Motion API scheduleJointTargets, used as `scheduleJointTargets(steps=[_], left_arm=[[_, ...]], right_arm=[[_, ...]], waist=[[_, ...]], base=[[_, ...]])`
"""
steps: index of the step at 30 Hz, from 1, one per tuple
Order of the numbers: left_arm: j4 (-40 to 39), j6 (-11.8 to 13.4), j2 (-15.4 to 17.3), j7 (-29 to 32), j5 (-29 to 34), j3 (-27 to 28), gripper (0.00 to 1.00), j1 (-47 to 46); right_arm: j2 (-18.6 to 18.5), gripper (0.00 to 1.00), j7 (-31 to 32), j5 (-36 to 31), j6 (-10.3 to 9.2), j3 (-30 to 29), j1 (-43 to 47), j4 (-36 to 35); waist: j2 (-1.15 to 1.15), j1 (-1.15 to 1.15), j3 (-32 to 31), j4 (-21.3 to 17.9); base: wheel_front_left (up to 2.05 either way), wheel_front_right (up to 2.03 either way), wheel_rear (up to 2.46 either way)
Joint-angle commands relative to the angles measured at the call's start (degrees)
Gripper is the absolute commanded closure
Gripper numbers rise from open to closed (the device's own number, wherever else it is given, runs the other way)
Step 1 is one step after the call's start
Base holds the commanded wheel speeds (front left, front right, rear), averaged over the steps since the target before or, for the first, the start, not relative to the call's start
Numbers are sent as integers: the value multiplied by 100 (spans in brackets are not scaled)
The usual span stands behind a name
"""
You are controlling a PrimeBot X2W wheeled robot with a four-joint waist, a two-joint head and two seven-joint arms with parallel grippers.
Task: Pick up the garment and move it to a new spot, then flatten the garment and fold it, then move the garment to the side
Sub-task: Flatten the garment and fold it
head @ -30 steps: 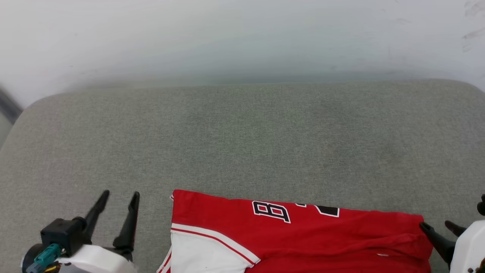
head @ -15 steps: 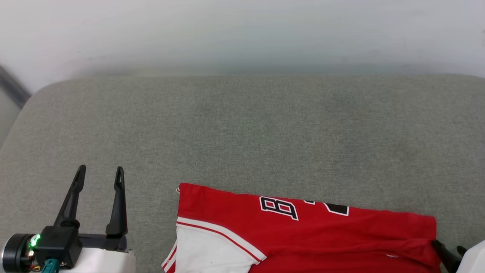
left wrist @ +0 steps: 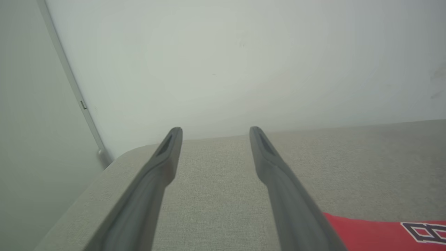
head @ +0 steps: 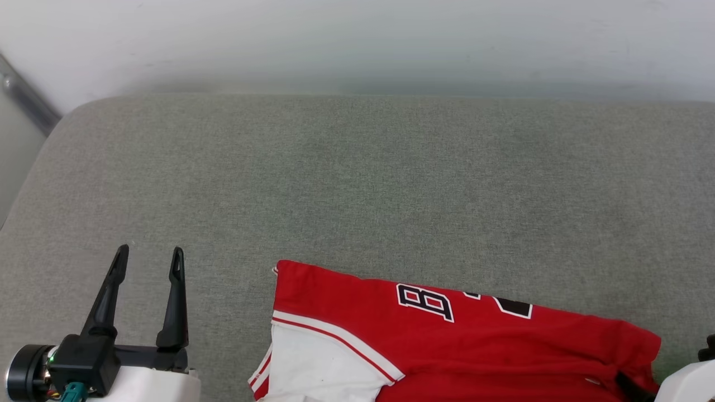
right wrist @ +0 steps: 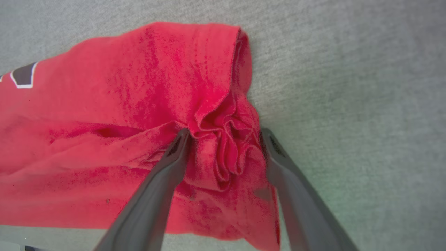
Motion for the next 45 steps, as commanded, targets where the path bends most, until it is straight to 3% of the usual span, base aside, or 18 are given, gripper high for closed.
scheduleJointTargets(steps=[1, 4, 5, 6, 7, 16, 27, 35, 45], left_arm=[[72, -193, -171, -13, 138, 130, 0, -19], [114, -301, -263, -13, 199, 213, 0, -20], [125, -329, -285, -14, 215, 236, 0, -21], [134, -365, -310, -14, 239, 263, 0, -25], [143, -385, -338, -14, 250, 283, 0, -34], [211, -556, -487, -14, 340, 466, 0, 16], [291, -660, -578, -14, 403, 543, 0, 39], [305, -687, -640, -14, 424, 604, 0, 127], [354, -715, -745, -14, 317, 607, 0, 229]], right_arm=[[322, 0, 42, 154, 48, 555, 14, 414], [334, 0, 5, 226, 49, 740, -8, 514], [326, 54, -16, 244, 49, 776, -10, 541], [313, 89, -51, 261, 49, 793, -23, 558], [291, 100, -101, 256, 49, 810, -48, 568], [-211, 100, -813, 69, 6, 423, -252, 540], [-790, 100, -1181, -341, 8, -320, -463, 757], [-750, 100, -1100, -369, 11, -178, -385, 518], [-504, 100, -735, -367, 12, 427, 82, -567]], waist=[[0, 0, -4, 2], [0, 0, -27, -12], [0, 0, -33, -18], [0, 0, -35, -25], [0, 0, -40, -32], [0, 0, -116, -132], [0, 0, -192, -278], [0, 0, -366, -391], [0, 0, -522, -426]], base=[[0, 0, 0], [0, 0, 0], [0, 0, 0], [0, 0, 0], [0, 0, 0], [0, 0, 0], [0, 0, 0], [0, 0, 0], [0, 0, 0]])
